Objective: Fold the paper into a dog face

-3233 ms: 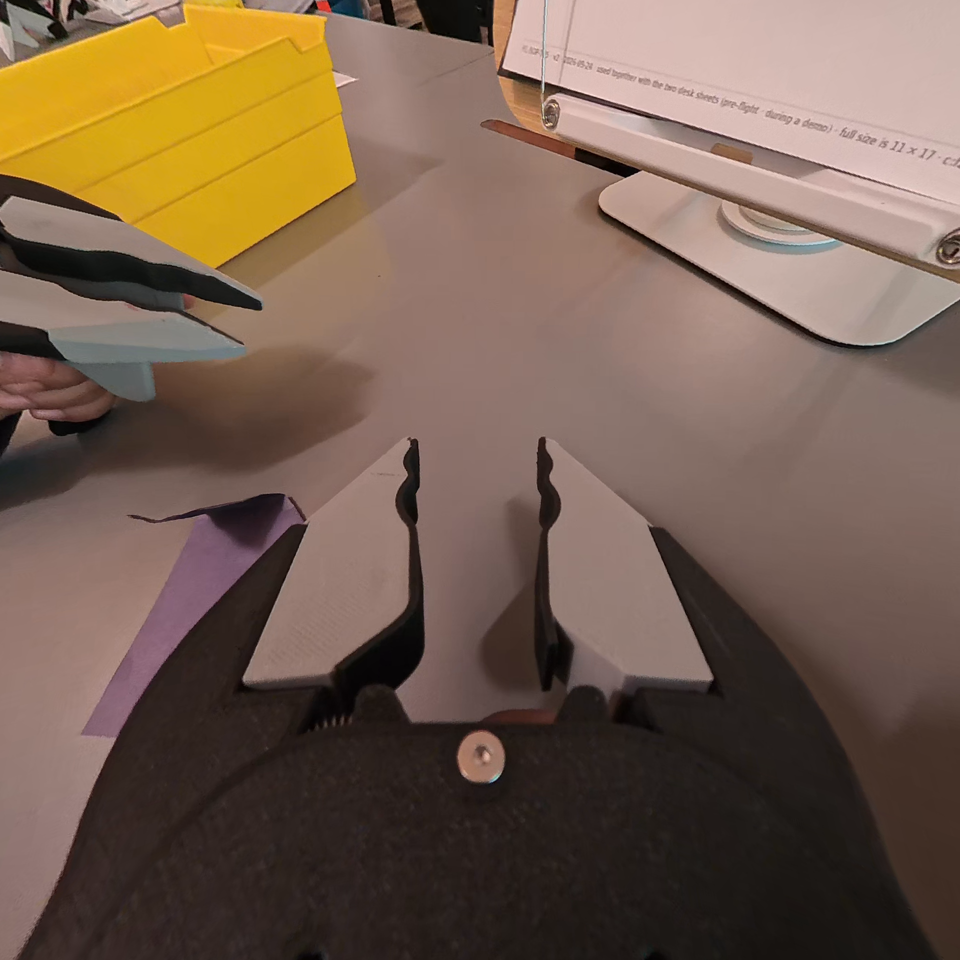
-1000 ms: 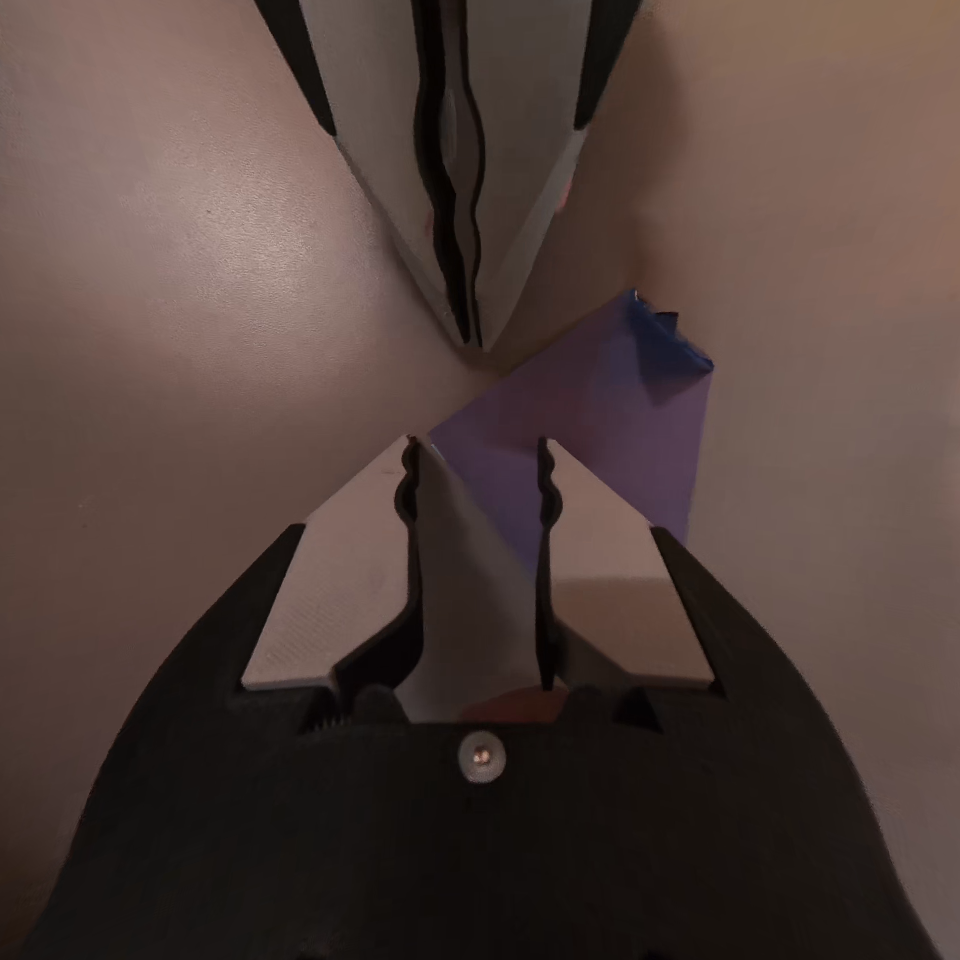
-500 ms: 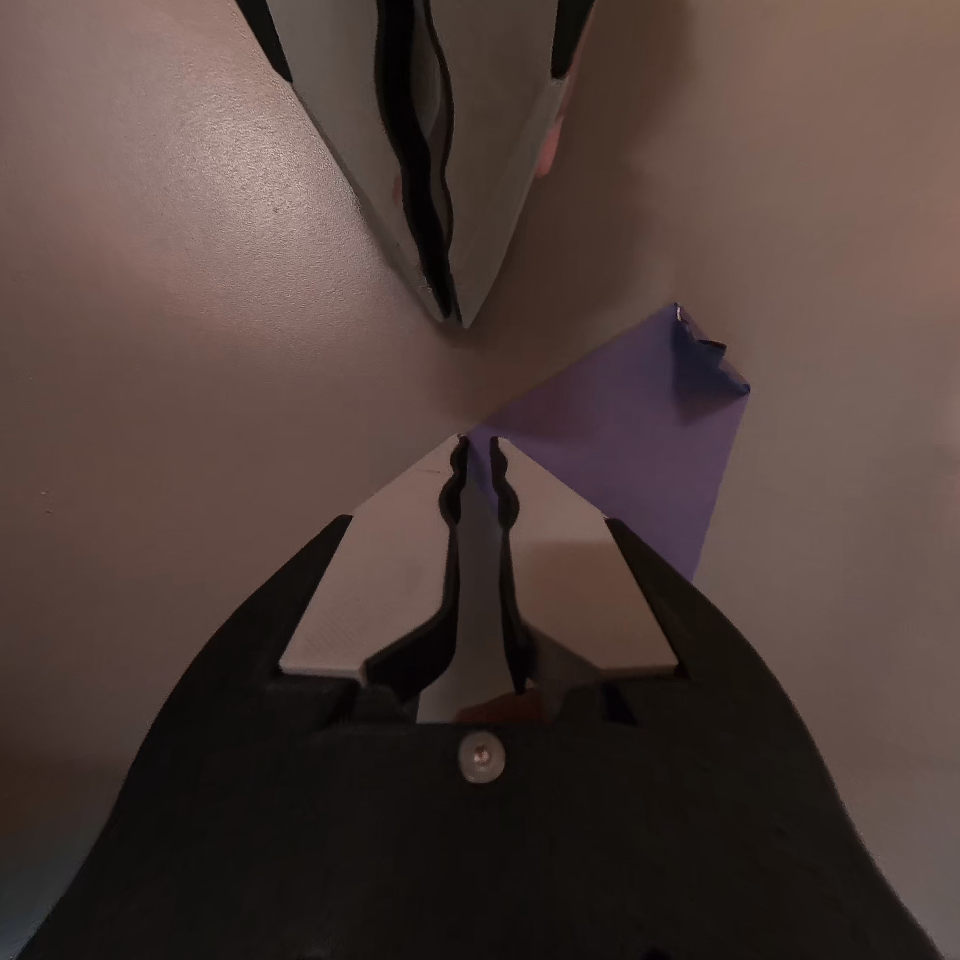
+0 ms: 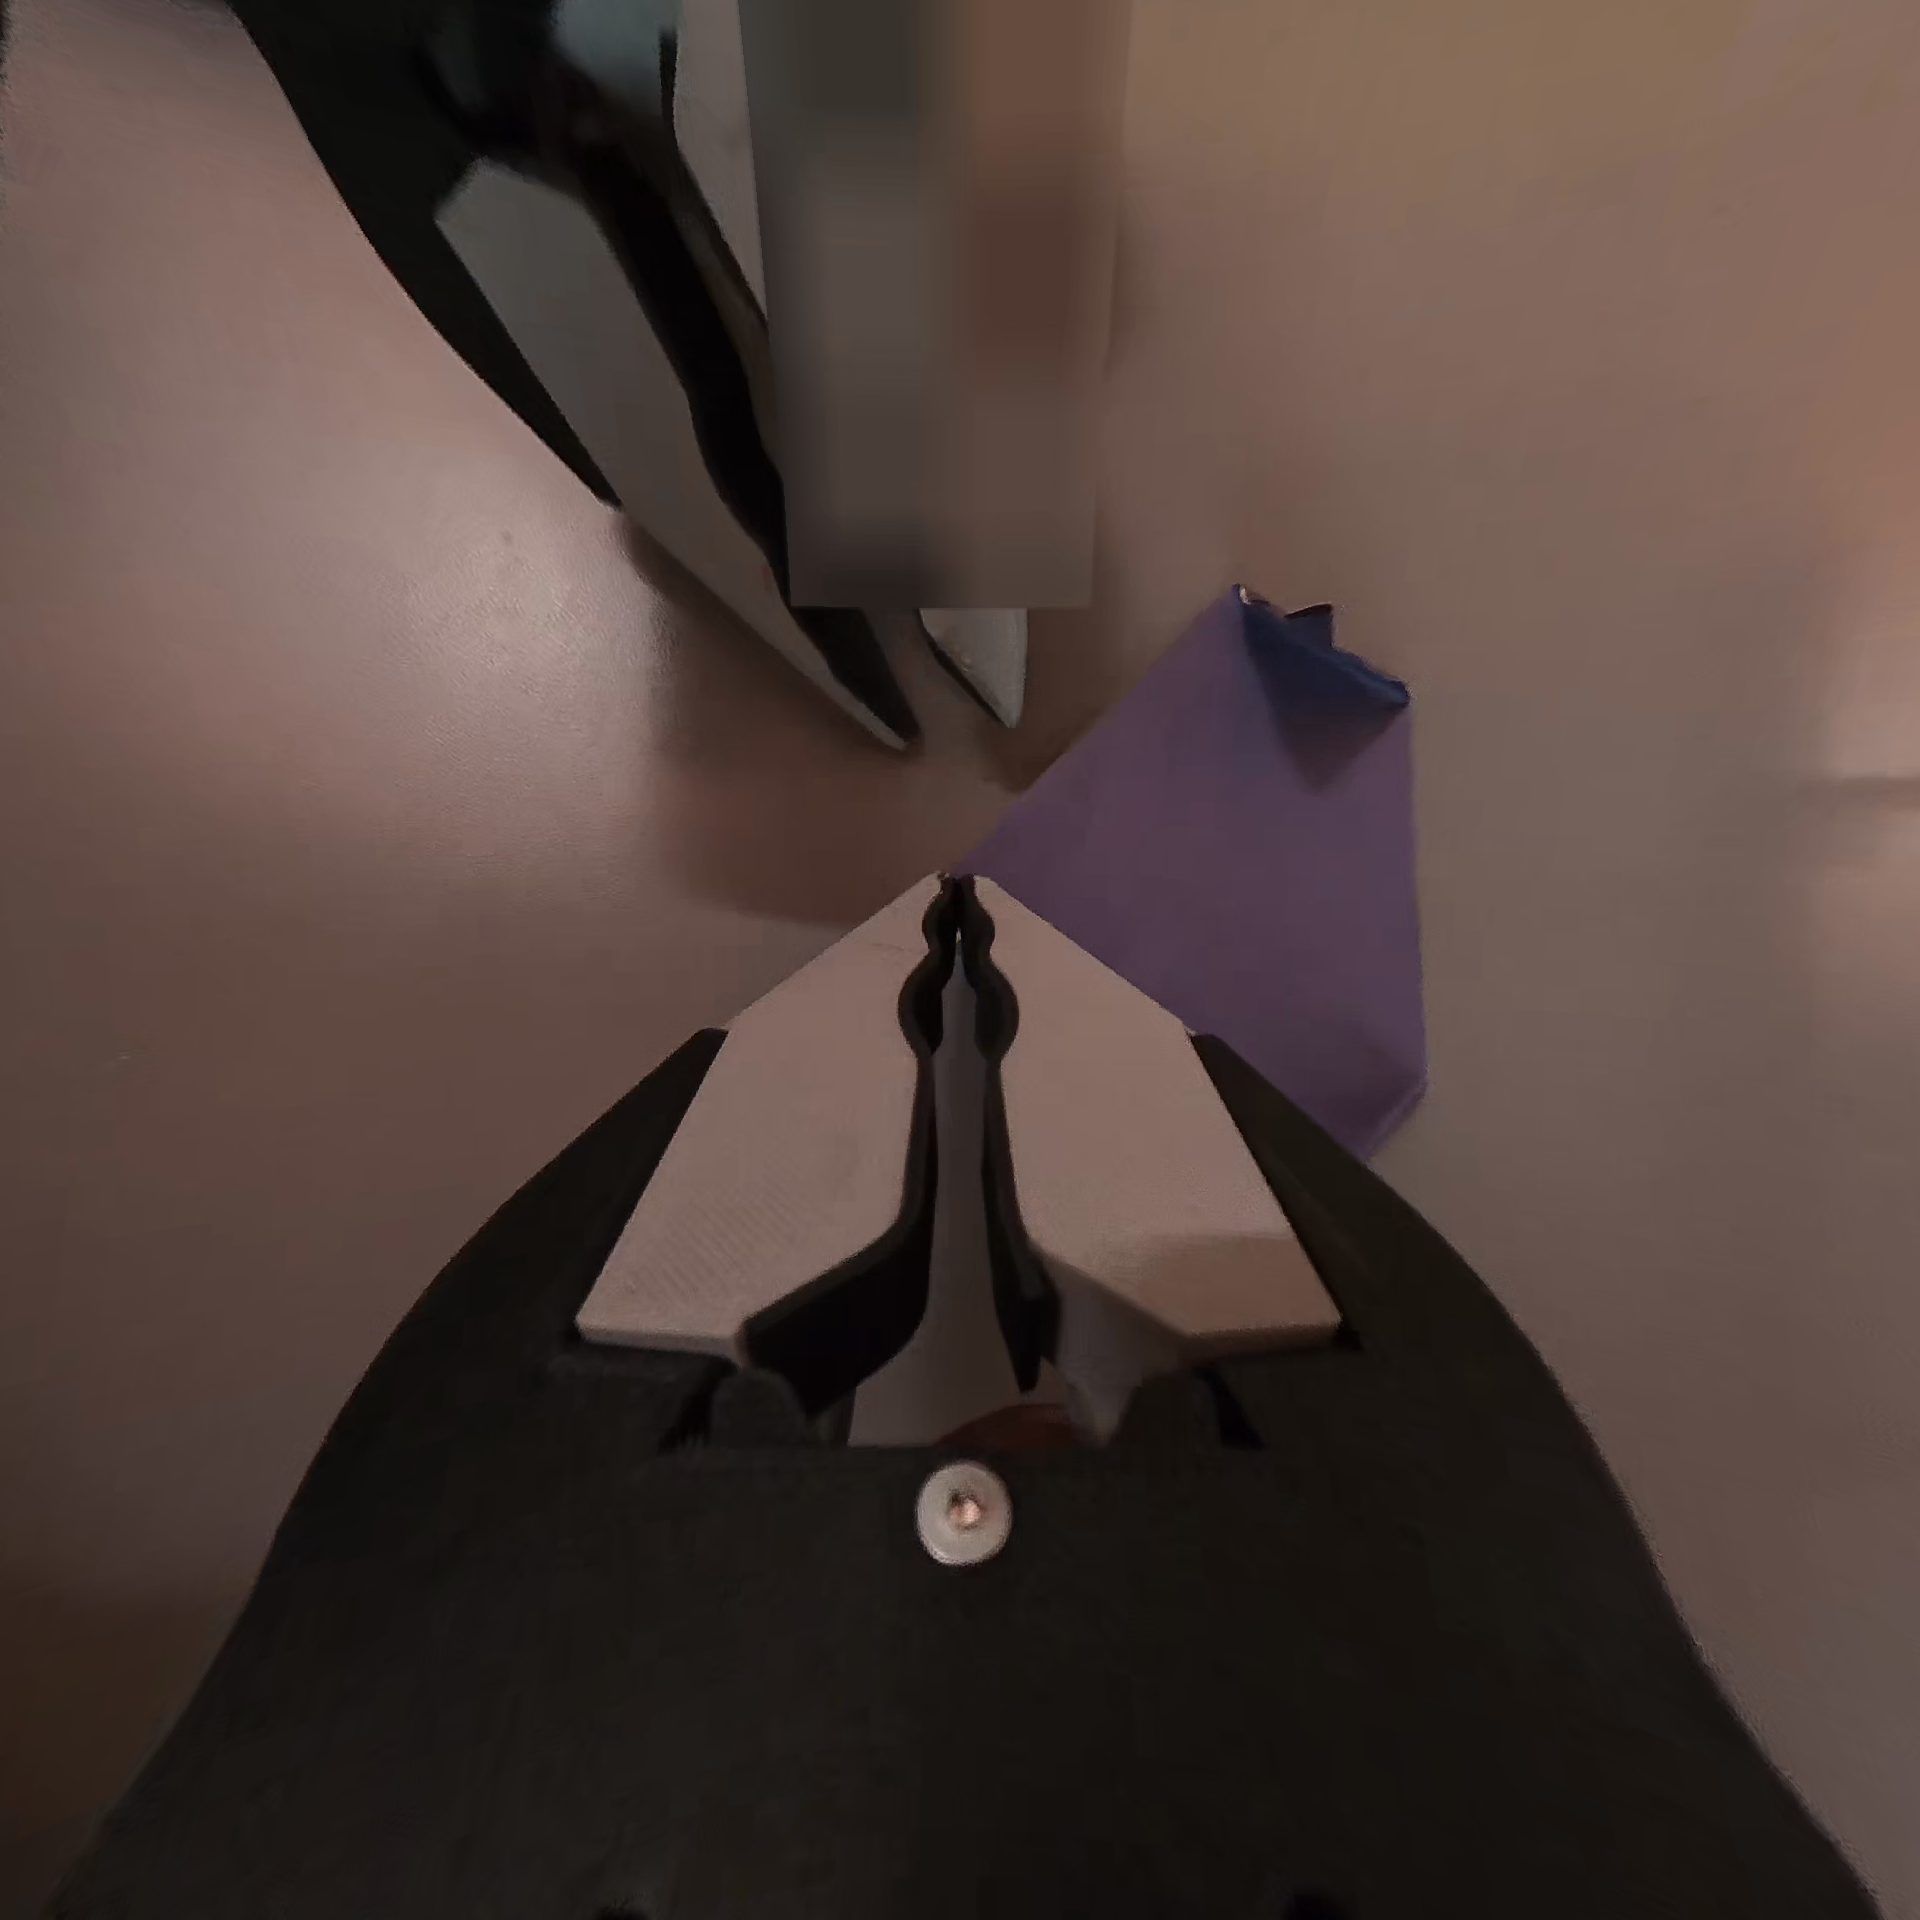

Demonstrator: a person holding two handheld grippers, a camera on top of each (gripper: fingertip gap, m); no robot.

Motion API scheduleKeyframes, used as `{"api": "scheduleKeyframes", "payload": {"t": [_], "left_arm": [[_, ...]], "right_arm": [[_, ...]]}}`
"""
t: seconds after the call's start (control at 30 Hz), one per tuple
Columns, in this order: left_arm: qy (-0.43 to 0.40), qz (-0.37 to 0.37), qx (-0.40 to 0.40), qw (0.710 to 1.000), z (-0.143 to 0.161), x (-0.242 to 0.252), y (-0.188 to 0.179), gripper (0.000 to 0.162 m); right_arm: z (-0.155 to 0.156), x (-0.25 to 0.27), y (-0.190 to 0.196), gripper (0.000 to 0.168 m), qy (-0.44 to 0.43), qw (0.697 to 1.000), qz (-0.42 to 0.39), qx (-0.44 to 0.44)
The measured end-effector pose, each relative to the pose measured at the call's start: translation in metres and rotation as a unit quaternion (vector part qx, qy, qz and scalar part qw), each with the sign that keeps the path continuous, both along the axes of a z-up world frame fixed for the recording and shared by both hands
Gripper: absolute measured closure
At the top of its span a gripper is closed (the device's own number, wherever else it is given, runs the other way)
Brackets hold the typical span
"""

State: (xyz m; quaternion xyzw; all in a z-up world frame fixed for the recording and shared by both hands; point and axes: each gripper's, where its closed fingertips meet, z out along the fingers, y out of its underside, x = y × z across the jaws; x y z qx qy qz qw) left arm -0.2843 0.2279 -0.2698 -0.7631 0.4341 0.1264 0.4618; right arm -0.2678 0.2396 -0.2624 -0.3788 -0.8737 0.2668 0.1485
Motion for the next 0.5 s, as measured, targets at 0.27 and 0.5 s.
{"api": "scheduleKeyframes", "payload": {"t": [0.27,0.5], "left_arm": [[0.094,0.021,0.065,0.993,0.005,-0.006,0.022,0.133],[0.106,0.017,0.058,0.993,0.002,-0.005,0.028,0.141]], "right_arm": [[0.014,0.0,0.004,0.168,0.02,0.999,-0.013,-0.036],[0.018,0.001,0.004,0.168,0.029,0.998,-0.013,-0.06]]}}
